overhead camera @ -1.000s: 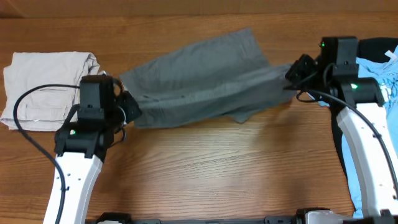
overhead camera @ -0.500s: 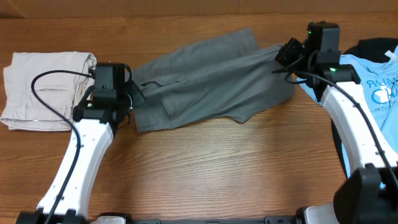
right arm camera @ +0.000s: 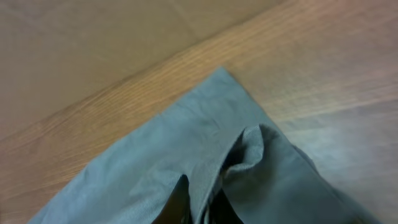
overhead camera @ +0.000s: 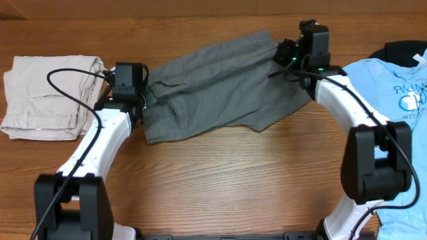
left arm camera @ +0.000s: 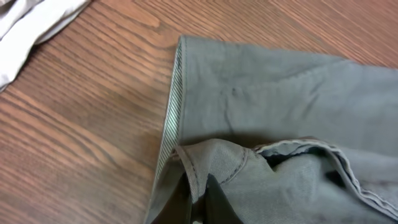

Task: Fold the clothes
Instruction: 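Lift the bottom hem and fold it up over the top half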

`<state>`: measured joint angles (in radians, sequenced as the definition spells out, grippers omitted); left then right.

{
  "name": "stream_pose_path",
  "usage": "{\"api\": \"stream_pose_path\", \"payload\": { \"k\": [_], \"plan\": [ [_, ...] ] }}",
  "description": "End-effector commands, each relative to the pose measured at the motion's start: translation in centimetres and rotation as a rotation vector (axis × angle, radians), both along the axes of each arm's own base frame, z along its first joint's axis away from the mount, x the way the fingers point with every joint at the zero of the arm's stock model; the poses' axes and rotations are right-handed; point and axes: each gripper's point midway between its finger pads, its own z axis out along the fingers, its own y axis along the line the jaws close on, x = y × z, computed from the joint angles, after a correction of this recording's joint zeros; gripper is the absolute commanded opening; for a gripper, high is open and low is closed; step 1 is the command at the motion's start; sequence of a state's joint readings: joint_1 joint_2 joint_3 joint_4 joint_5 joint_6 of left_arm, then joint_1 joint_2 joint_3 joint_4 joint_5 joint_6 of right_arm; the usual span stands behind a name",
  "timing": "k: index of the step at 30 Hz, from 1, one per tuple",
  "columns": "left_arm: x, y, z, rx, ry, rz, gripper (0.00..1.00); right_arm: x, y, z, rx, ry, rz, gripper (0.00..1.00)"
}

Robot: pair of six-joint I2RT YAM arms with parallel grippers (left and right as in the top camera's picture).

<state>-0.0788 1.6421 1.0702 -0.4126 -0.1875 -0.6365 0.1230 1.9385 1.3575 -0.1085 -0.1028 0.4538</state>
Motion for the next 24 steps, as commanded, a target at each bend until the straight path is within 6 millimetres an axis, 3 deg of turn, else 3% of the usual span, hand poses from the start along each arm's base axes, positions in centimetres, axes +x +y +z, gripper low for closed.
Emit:
{"api": "stream_pose_path", "payload": {
  "k": [1,13,19,24],
  "plan": [
    [1.1,1.1,-0.1,0.05,-0.018,0.043,0.05,1.5,0.0,0.3,-0.042,-0.056,0.009,0.04],
    [3.7,1.4,-3.6,0.083,-0.038,0.047,0.04,3.5,0.2,-3.7,-0.039,-0.082,0.008,0.04],
    [5.4,1.8,-2.4,0.132,-0.117,0.032,0.04,4.4,-0.7,-3.3,-0.067,-0.128,-0.044,0.04],
    [5.7,1.8,-2.1,0.144,-0.128,0.017,0.04,4.6,-0.9,-3.0,-0.071,-0.143,-0.054,0.04]
  ]
}}
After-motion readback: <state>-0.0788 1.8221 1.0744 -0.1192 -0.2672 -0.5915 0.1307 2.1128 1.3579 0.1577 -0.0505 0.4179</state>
